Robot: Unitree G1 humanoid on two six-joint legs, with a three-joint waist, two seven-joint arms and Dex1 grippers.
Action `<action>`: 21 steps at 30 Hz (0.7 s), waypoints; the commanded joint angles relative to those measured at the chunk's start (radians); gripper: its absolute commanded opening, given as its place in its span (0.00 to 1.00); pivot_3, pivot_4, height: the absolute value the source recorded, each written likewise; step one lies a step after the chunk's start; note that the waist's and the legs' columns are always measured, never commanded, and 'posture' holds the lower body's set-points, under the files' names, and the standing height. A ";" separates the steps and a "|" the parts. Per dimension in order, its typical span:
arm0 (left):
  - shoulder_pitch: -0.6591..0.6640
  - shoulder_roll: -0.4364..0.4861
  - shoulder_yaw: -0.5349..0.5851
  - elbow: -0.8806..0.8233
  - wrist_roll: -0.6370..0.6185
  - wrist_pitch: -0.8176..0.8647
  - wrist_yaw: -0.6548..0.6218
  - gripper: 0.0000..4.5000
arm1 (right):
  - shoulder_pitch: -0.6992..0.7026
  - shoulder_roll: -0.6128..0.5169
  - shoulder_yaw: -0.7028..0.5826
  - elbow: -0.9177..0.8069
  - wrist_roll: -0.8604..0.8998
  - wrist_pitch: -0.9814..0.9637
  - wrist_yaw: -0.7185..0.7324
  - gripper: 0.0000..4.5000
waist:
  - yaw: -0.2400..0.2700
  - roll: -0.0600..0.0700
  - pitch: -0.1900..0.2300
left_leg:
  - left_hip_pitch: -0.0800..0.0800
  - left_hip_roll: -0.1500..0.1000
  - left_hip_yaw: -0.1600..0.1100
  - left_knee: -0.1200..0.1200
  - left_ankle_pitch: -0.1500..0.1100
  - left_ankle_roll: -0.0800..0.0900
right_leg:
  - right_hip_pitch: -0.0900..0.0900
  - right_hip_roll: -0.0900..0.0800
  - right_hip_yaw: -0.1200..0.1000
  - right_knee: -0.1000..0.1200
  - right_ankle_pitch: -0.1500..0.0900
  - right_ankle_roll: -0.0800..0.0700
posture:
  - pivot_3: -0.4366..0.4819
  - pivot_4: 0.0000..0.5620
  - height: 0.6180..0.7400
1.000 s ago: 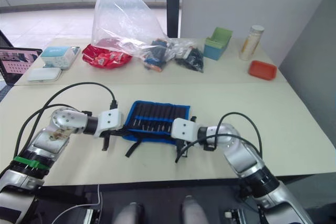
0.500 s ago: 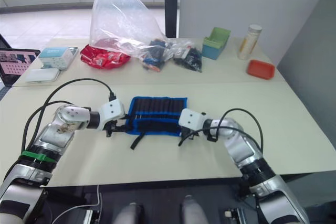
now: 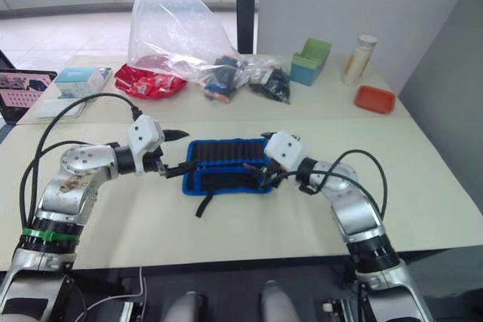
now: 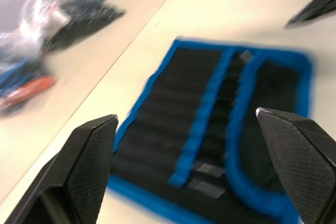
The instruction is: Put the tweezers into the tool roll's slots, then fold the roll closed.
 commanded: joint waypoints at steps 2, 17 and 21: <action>0.021 -0.022 -0.076 -0.046 0.052 0.031 0.048 0.59 | -0.016 0.067 0.046 -0.016 -0.028 0.090 -0.065 0.75 | 0.000 0.000 0.000 | 0.001 0.000 0.000 0.000 0.000 0.000 | 0.001 0.000 0.000 0.000 0.000 0.000 | 0.48 0.27 0.95; -0.030 -0.158 -0.198 0.042 0.199 0.112 0.228 0.00 | -0.034 0.243 0.140 0.192 -0.126 0.162 -0.220 0.01 | 0.001 0.000 0.000 | 0.000 0.000 0.000 0.001 0.000 0.000 | 0.000 0.000 0.000 0.000 0.000 0.000 | 0.48 0.27 0.95; -0.012 -0.164 -0.205 0.076 0.237 0.114 0.273 0.00 | 0.014 0.216 0.117 0.215 -0.133 0.131 -0.238 0.01 | 0.001 0.000 0.000 | 0.000 0.000 0.000 0.000 0.000 0.000 | 0.000 0.000 0.000 0.000 0.000 0.000 | 0.48 0.27 0.95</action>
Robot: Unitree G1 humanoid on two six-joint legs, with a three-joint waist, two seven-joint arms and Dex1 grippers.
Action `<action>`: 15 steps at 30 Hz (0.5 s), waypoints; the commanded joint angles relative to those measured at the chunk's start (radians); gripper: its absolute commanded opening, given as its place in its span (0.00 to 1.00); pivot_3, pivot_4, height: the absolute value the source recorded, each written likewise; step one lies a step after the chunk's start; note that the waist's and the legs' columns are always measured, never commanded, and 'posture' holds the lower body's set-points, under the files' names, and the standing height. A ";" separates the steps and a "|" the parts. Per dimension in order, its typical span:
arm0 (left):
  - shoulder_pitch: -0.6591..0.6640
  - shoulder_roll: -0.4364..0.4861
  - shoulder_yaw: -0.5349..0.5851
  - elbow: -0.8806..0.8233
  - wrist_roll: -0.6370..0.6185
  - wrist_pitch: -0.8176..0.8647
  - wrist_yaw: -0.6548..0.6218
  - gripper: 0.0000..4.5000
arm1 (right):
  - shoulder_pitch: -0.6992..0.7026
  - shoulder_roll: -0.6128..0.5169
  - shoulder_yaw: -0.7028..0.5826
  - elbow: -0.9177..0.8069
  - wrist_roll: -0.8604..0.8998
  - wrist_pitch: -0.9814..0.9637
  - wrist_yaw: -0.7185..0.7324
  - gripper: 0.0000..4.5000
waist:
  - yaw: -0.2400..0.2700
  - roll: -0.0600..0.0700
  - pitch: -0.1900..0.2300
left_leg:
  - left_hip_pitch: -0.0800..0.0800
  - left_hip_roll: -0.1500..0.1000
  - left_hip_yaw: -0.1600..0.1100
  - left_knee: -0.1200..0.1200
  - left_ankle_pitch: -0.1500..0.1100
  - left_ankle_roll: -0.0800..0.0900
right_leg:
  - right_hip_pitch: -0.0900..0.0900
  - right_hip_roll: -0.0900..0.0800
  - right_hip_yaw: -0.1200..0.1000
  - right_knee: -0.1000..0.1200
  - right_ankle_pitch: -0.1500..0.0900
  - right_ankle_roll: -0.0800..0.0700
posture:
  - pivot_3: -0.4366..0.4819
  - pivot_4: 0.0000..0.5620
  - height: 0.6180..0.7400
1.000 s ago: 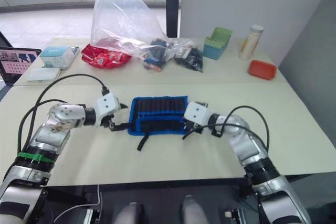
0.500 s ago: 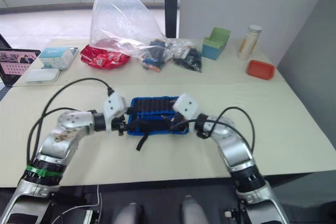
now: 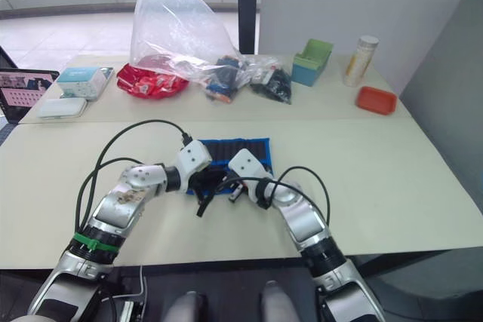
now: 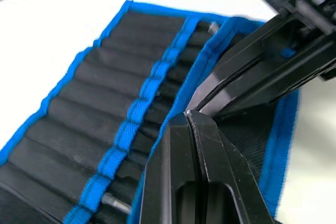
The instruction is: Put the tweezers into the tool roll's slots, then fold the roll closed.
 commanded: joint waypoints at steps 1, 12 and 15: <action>0.011 0.005 0.011 0.016 0.028 0.000 0.043 0.00 | 0.047 -0.035 -0.045 0.001 -0.013 -0.034 -0.027 0.01 | 0.000 0.000 0.000 | 0.000 0.000 0.000 0.000 0.000 0.000 | 0.000 0.000 0.000 0.000 0.000 0.000 | 0.48 0.27 0.95; 0.042 0.062 0.094 0.069 -0.016 -0.144 -0.005 0.00 | 0.164 -0.087 -0.152 0.006 0.029 -0.166 -0.059 0.01 | 0.023 0.000 0.000 | 0.002 0.000 0.000 0.003 0.001 0.000 | 0.004 0.000 0.000 -0.001 0.000 0.000 | 0.48 0.27 0.95; 0.044 0.049 0.105 0.075 -0.030 -0.163 -0.010 0.00 | 0.163 -0.078 -0.161 -0.016 0.052 -0.177 -0.044 0.01 | 0.026 0.000 0.000 | 0.000 0.000 0.000 0.004 0.001 0.000 | 0.003 0.000 0.000 -0.002 0.000 0.000 | 0.48 0.27 0.95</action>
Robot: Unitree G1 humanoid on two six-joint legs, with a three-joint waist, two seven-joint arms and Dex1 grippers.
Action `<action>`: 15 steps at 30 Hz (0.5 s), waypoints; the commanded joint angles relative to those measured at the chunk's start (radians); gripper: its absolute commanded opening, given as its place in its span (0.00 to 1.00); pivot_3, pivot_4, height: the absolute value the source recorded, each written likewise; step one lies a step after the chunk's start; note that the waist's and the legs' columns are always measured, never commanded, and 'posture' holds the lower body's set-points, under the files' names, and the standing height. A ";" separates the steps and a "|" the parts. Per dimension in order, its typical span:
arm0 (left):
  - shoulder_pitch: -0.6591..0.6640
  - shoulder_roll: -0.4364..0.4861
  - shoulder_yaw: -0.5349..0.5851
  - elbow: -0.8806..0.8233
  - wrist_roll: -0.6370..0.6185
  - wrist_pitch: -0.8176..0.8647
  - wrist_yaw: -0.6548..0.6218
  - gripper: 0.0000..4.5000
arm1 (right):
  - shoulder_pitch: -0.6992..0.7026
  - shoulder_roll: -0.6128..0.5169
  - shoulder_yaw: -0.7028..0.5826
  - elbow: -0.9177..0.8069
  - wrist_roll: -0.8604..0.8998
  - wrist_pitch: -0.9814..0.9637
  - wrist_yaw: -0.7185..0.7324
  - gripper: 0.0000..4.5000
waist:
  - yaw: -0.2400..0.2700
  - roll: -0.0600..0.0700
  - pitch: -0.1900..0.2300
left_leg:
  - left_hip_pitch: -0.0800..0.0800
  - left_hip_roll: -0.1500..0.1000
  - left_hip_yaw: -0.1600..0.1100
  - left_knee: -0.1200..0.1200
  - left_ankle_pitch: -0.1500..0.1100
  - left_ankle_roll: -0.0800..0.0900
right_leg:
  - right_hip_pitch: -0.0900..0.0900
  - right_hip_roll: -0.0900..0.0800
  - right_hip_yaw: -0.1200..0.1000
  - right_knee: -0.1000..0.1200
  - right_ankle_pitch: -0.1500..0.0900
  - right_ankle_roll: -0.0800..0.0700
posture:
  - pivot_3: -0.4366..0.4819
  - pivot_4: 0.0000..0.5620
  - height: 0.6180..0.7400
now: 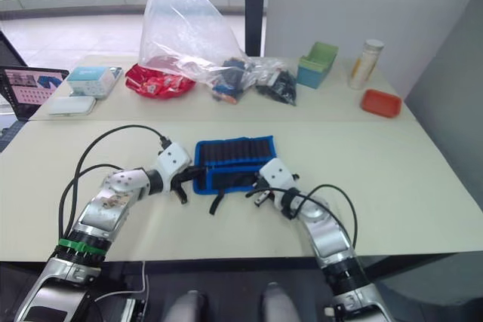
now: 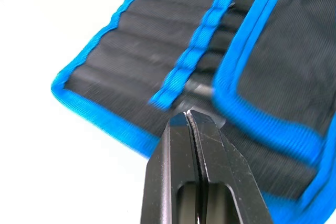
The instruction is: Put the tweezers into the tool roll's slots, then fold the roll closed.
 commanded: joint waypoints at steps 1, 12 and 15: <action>0.000 -0.017 0.027 -0.017 -0.036 -0.041 -0.012 0.00 | 0.009 0.005 -0.042 -0.020 0.042 -0.016 0.013 0.01 | 0.001 0.000 0.000 | 0.000 0.000 0.000 0.000 0.000 0.000 | 0.000 0.000 0.000 0.000 0.000 0.000 | 0.48 0.27 0.95; 0.047 0.080 0.234 -0.093 -0.319 0.027 -0.214 0.26 | 0.009 -0.101 -0.221 -0.305 0.413 0.255 0.210 0.12 | -0.003 0.000 0.000 | -0.002 0.000 0.000 -0.005 0.000 0.000 | -0.003 0.000 0.000 -0.001 0.000 0.000 | 0.48 0.27 0.95; 0.082 0.145 0.273 -0.120 -0.377 0.046 -0.290 0.48 | 0.010 -0.197 -0.252 -0.338 0.489 0.393 0.254 0.35 | -0.002 0.001 0.001 | -0.002 0.000 0.000 -0.005 0.000 0.000 | -0.003 0.000 0.000 -0.001 0.000 0.000 | 0.48 0.27 0.95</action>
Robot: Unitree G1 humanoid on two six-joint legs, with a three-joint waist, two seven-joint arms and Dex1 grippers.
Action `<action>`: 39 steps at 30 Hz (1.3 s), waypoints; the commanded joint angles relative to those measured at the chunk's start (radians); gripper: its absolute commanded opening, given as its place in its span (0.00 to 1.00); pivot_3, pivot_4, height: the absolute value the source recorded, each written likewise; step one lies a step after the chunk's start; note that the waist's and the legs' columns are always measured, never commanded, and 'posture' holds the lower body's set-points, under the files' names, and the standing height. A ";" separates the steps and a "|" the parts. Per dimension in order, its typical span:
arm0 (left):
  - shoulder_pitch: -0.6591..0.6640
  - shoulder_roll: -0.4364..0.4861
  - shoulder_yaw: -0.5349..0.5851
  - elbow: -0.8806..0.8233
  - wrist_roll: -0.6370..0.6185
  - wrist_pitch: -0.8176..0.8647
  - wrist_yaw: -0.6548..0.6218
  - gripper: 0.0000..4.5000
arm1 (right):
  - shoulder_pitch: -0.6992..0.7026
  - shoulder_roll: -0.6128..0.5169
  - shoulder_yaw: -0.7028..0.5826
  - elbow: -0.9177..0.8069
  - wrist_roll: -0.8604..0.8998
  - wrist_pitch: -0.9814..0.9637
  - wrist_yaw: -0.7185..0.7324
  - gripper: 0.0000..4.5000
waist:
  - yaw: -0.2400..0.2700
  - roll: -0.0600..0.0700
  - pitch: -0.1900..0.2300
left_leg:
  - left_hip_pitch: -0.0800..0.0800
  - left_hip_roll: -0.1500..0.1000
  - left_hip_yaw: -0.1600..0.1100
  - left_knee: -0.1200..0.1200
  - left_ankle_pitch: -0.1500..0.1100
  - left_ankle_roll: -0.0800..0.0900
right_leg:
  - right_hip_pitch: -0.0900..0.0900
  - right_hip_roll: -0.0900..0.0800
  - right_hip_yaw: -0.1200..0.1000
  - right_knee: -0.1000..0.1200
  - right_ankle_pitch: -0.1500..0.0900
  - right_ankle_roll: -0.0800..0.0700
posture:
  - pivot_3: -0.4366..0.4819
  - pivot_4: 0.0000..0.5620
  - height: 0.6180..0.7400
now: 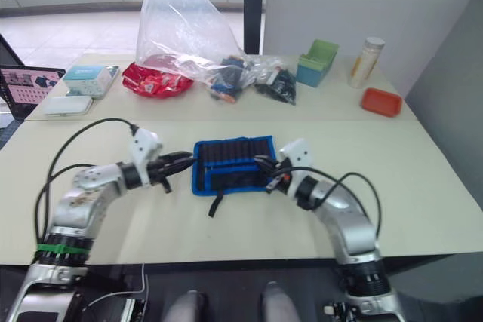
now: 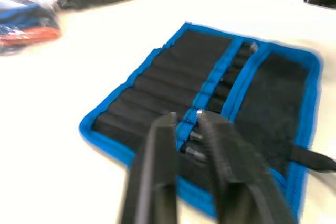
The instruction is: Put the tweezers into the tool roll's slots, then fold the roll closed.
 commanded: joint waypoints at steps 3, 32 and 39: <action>0.057 0.093 0.104 -0.093 -0.135 0.032 -0.130 0.70 | 0.000 -0.125 -0.078 -0.074 0.147 0.239 0.053 0.57 | 0.000 0.000 0.000 | 0.000 0.000 0.000 0.000 0.000 0.000 | 0.000 0.000 0.000 0.000 -0.001 -0.002 | 0.48 0.27 0.95; 0.340 0.203 0.147 -0.358 -0.167 0.066 -0.108 1.00 | -0.138 0.063 -0.084 0.189 0.185 0.431 -0.142 0.81 | -0.020 0.000 0.007 | 0.001 0.002 0.003 0.000 0.000 0.000 | -0.002 0.000 0.000 -0.001 -0.004 -0.007 | 0.48 0.27 0.95; 0.346 0.212 0.156 -0.352 -0.164 0.065 -0.115 1.00 | -0.131 0.097 -0.146 0.178 0.196 0.353 -0.136 0.28 | -0.027 0.000 0.008 | 0.000 0.002 0.003 -0.002 0.000 0.000 | -0.002 0.000 0.000 -0.001 -0.002 -0.003 | 0.48 0.27 0.95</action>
